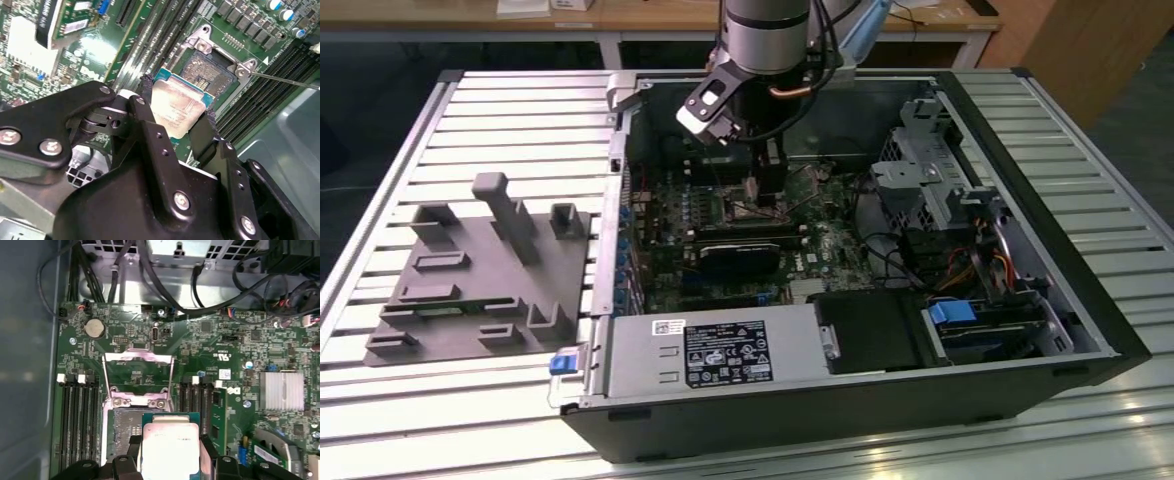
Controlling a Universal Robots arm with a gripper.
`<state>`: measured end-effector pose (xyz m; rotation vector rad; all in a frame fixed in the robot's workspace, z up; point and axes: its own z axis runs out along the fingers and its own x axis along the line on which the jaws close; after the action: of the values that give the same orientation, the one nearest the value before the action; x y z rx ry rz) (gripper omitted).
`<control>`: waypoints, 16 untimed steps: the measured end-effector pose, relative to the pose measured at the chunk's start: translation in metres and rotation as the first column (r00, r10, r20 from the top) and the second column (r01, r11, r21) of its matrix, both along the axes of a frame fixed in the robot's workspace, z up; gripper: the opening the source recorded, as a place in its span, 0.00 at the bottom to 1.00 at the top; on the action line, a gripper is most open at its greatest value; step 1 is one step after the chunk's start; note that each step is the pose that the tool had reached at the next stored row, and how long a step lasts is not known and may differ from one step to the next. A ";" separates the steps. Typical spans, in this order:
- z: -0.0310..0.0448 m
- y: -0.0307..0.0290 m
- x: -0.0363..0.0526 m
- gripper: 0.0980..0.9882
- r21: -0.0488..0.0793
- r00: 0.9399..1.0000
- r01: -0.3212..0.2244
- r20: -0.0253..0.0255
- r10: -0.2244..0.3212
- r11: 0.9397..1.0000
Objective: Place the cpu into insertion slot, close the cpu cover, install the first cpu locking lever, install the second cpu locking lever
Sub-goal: 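Place the cpu into insertion slot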
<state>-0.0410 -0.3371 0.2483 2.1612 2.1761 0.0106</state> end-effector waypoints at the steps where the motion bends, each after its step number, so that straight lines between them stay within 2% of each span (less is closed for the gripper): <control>1: -0.0009 0.0015 -0.0004 0.50 0.000 1.000 0.000 0.000 0.000 1.000; 7: -0.0073 0.0083 -0.0037 0.50 0.000 1.000 0.000 0.000 0.000 1.000; 16: -0.0172 0.0102 -0.0051 0.50 0.002 1.000 0.000 0.000 0.000 1.000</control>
<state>-0.0461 -0.3269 0.2311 2.1624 2.1771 0.0130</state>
